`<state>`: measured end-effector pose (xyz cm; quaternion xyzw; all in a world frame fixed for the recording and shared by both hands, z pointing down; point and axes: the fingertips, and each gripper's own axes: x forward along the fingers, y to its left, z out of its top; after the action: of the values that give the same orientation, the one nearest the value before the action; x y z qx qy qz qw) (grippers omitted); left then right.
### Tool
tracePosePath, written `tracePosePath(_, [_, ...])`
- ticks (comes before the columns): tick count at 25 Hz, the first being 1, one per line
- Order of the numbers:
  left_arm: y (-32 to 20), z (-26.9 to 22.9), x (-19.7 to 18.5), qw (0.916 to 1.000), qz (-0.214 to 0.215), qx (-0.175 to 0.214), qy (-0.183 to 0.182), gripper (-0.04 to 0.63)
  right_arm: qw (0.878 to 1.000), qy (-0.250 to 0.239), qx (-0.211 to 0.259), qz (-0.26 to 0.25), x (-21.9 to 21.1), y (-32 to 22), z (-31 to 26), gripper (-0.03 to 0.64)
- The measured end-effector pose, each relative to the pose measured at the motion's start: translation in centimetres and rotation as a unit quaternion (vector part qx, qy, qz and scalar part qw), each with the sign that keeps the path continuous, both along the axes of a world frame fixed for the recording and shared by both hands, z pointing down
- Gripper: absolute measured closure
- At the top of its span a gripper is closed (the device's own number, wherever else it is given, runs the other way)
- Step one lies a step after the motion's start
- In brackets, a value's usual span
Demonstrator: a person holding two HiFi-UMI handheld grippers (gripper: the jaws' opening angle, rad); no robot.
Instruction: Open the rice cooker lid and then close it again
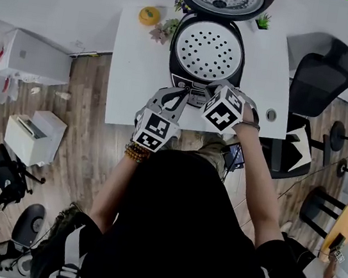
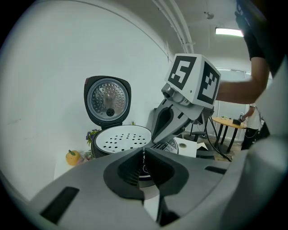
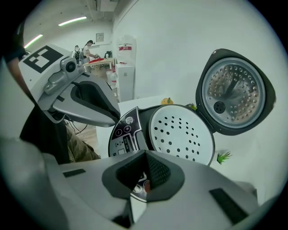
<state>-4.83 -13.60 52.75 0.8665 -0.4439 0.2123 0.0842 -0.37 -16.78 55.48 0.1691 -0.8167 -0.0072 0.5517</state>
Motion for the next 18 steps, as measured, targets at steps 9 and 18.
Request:
tracePosePath(9, [-0.6,-0.1,-0.1,1.0,-0.001,0.002,0.004,0.56,1.0,0.004,-0.003,-0.001,-0.1,-0.1,0.0,0.589])
tracePosePath(18, [-1.1,-0.7,0.1,0.9999,-0.001,0.01,0.012,0.56,0.999,-0.028,0.027,0.019,0.0,-0.1,-0.3,0.589])
